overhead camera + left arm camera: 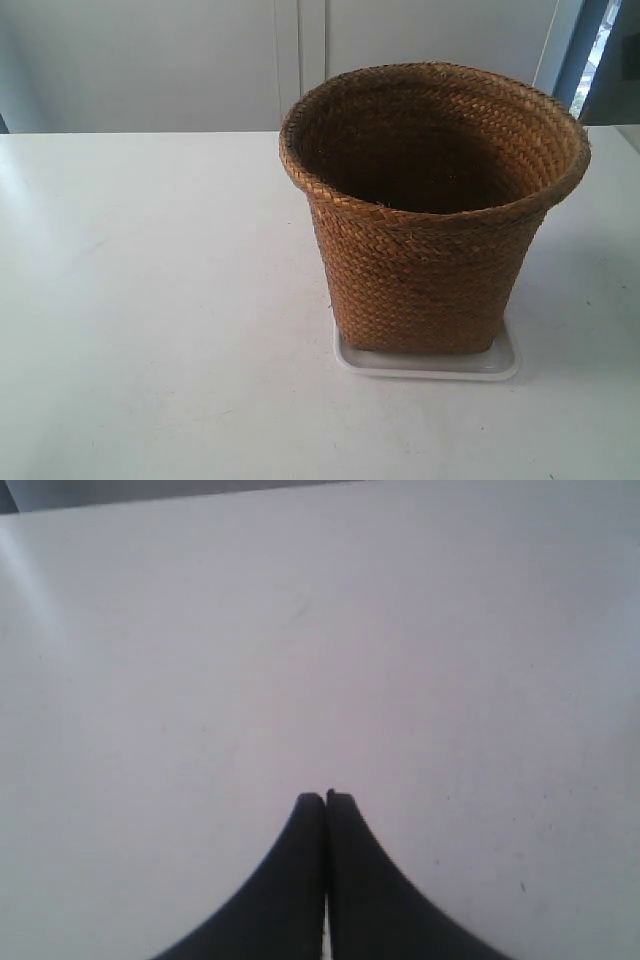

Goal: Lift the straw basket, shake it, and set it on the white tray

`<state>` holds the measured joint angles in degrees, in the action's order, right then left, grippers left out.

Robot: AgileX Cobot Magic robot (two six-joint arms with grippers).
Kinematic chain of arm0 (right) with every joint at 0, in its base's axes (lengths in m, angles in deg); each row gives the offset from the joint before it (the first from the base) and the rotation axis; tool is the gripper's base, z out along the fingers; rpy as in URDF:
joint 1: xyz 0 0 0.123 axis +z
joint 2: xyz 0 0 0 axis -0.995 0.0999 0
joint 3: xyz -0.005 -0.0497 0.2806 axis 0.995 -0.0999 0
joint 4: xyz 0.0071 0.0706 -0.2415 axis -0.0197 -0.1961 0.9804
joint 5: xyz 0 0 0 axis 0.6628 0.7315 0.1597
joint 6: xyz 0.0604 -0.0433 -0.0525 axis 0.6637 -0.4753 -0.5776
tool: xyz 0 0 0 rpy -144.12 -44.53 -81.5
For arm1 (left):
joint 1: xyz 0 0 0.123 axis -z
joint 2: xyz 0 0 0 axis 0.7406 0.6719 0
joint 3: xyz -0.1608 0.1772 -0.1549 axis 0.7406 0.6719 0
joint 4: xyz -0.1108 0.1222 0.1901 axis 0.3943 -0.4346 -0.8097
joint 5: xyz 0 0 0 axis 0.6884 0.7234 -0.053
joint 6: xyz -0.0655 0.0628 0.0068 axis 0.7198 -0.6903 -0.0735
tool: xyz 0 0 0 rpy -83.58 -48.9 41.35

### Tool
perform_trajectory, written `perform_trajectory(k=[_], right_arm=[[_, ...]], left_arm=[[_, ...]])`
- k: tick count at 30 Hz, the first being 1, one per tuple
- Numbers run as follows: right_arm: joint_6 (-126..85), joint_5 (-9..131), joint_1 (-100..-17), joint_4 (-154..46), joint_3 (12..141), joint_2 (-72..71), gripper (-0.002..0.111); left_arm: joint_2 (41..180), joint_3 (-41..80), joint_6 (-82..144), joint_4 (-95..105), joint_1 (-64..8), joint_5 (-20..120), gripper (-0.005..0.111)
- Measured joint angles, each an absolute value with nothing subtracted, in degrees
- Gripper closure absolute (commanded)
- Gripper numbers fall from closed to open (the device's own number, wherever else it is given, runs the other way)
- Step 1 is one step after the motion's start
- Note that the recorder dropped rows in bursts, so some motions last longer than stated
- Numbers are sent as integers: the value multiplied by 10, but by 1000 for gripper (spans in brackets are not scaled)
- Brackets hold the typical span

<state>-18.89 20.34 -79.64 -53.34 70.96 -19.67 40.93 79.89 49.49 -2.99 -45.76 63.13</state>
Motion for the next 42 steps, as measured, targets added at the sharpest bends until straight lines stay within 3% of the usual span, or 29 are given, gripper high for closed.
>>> perform_trajectory(k=[42], right_arm=[[-189,203,-796,-533,706,-204,108]], left_arm=[[409,800,496,-30,-458,657,107]])
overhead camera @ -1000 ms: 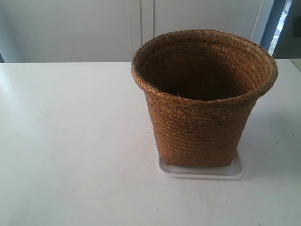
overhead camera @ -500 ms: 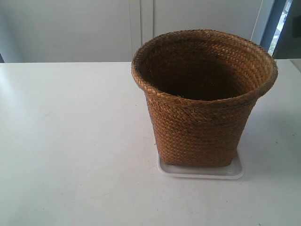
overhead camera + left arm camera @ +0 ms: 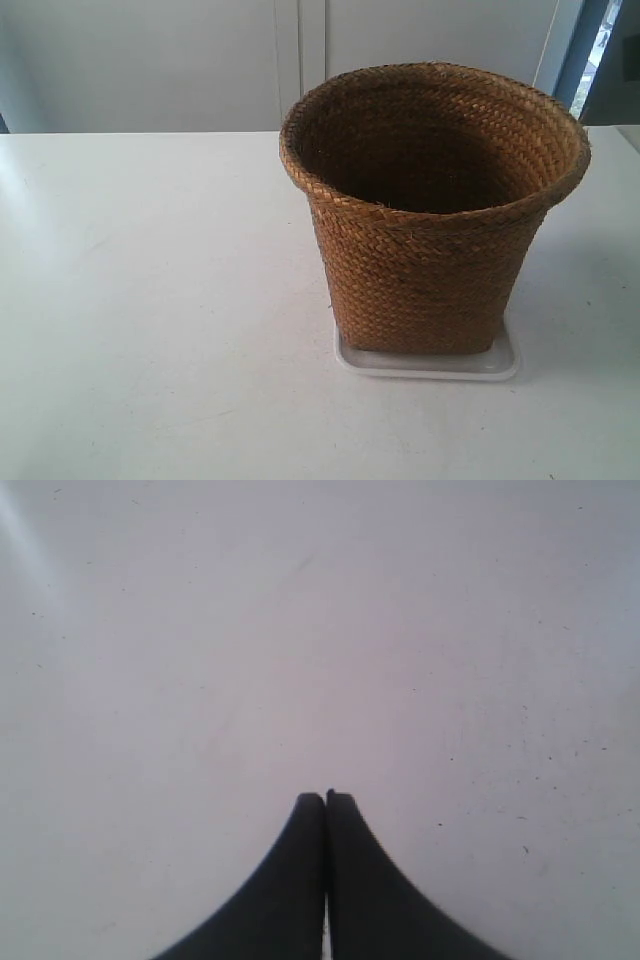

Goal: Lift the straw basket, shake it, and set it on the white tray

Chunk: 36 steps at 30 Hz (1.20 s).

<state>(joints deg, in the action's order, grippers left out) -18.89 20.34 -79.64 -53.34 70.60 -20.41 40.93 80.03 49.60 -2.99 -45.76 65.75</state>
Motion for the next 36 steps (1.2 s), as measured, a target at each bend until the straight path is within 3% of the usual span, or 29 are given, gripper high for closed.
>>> perform_trajectory(k=[9,20,31,36], right_arm=[[-189,242,-796,-495,536,-343,108],[-188,523,-796,-489,219,-495,108],[-189,537,-796,-489,118,-651,108],[-189,446,-796,-488,118,-714,108]], left_arm=[[409,800,496,-30,-458,659,107],[409,800,496,-30,-458,659,107],[409,800,496,-30,-458,659,107],[409,800,496,-30,-458,659,107]])
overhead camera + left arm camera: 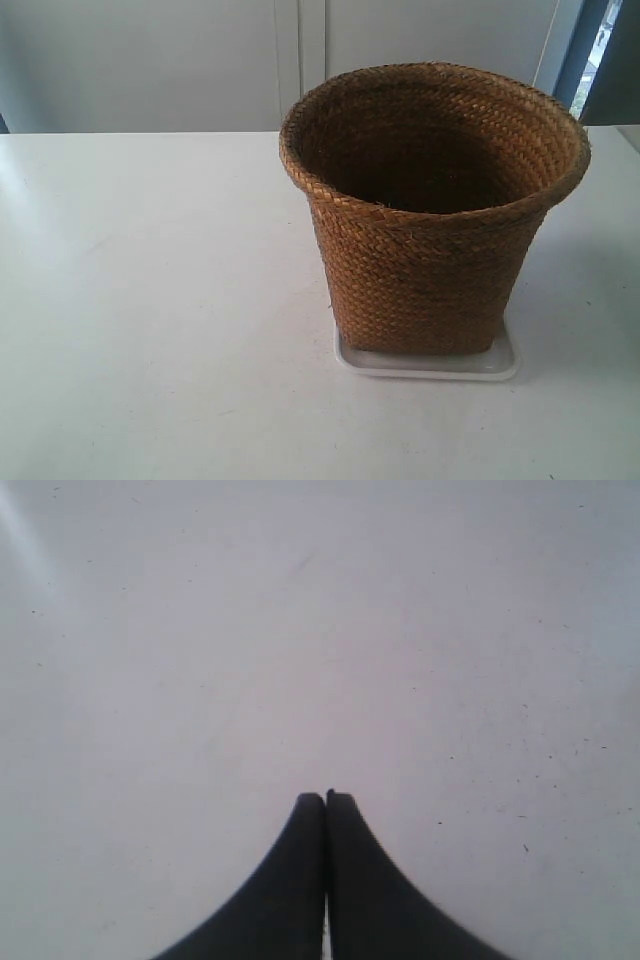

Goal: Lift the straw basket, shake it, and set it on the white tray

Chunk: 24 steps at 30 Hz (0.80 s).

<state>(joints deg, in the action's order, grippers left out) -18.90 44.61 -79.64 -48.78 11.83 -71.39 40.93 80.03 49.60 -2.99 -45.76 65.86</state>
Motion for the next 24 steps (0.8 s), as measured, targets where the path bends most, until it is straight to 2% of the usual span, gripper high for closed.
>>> perform_trajectory(k=[24], right_arm=[[-189,408,-796,-487,118,-718,108]], left_arm=[[409,800,495,-30,-458,659,107]])
